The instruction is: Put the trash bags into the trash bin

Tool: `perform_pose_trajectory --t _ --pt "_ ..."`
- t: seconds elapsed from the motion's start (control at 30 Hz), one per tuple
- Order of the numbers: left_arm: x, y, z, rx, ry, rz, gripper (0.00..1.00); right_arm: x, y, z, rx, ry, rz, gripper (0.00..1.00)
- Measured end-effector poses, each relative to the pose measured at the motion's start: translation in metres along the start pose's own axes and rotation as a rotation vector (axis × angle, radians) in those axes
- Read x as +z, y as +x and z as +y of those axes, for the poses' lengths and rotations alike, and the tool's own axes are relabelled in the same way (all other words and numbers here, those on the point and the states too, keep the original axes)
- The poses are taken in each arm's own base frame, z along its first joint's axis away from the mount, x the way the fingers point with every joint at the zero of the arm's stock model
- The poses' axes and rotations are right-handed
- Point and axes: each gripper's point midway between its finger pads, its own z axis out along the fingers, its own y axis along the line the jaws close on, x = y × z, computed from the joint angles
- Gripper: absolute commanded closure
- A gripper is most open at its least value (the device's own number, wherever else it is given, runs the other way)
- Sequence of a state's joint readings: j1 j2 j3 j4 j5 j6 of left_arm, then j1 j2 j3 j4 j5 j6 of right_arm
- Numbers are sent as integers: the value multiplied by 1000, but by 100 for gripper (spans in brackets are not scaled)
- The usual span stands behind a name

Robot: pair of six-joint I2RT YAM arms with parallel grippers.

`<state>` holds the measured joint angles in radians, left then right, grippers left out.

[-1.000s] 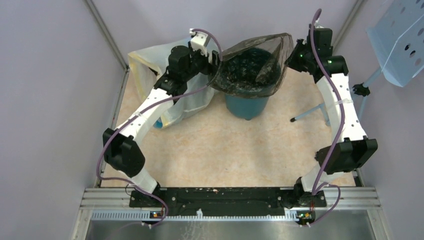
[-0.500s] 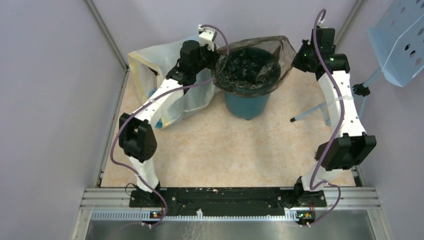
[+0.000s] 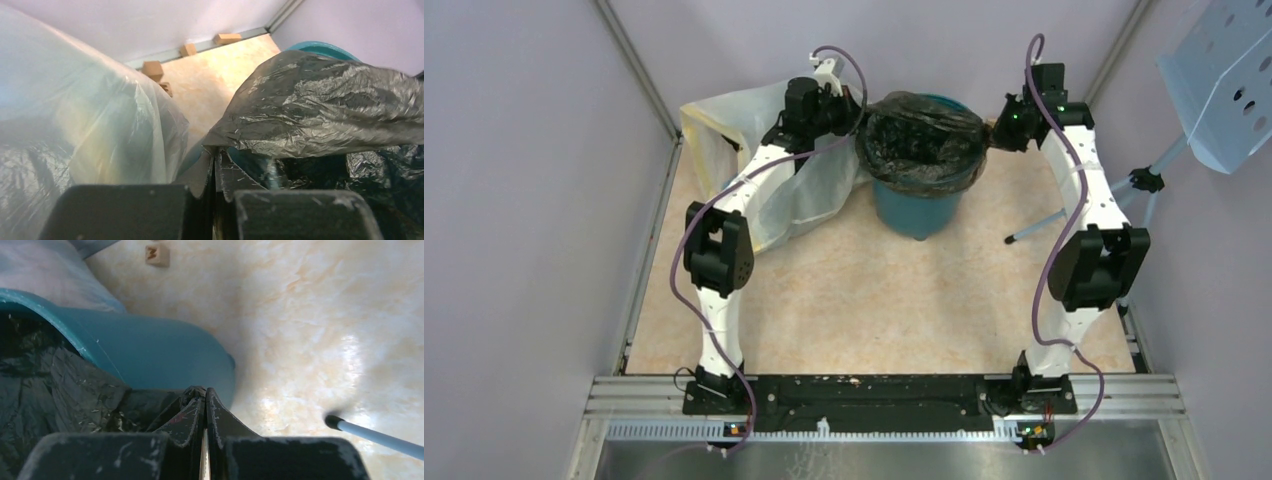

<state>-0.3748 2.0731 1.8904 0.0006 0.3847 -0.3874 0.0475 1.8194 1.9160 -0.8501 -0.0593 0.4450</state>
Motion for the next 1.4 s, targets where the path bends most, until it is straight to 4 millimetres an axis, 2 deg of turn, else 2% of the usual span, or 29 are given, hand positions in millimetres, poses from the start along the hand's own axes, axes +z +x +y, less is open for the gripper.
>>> perform_pose_trajectory --t 0.13,0.3,0.47,0.6,0.73,0.8,0.87,0.93,1.07,1.13,1.2,1.23,1.4 --pt "4 14 5 -129 71 46 100 16 13 14 3 -90 70 100" --pt "5 21 -2 -227 178 79 100 20 24 35 16 -241 105 100" --pt "-2 19 -14 -245 260 86 100 9 61 29 74 -281 169 100" --pt "-18 38 -22 -272 287 138 100 -31 98 31 109 -311 196 100" --pt "-38 46 -33 -298 320 179 100 -81 133 52 63 -355 179 99" --pt "-47 42 -32 -299 313 173 100 -103 155 63 44 -389 197 93" --pt "-56 41 -34 -297 310 170 100 -115 172 67 45 -414 214 86" --pt "-62 41 -40 -295 315 172 96 -119 184 63 46 -411 229 70" --pt "-67 41 -50 -277 316 172 85 -116 189 49 32 -354 225 51" --pt "-70 40 -50 -266 293 169 70 -117 189 42 4 -330 214 46" --pt "-72 40 -47 -254 255 167 54 -122 187 39 -31 -323 197 45" --pt "-74 39 -45 -245 232 165 47 -126 183 38 -56 -321 181 45" --pt "-91 35 -35 -224 86 154 29 -153 143 46 -171 -328 49 40"
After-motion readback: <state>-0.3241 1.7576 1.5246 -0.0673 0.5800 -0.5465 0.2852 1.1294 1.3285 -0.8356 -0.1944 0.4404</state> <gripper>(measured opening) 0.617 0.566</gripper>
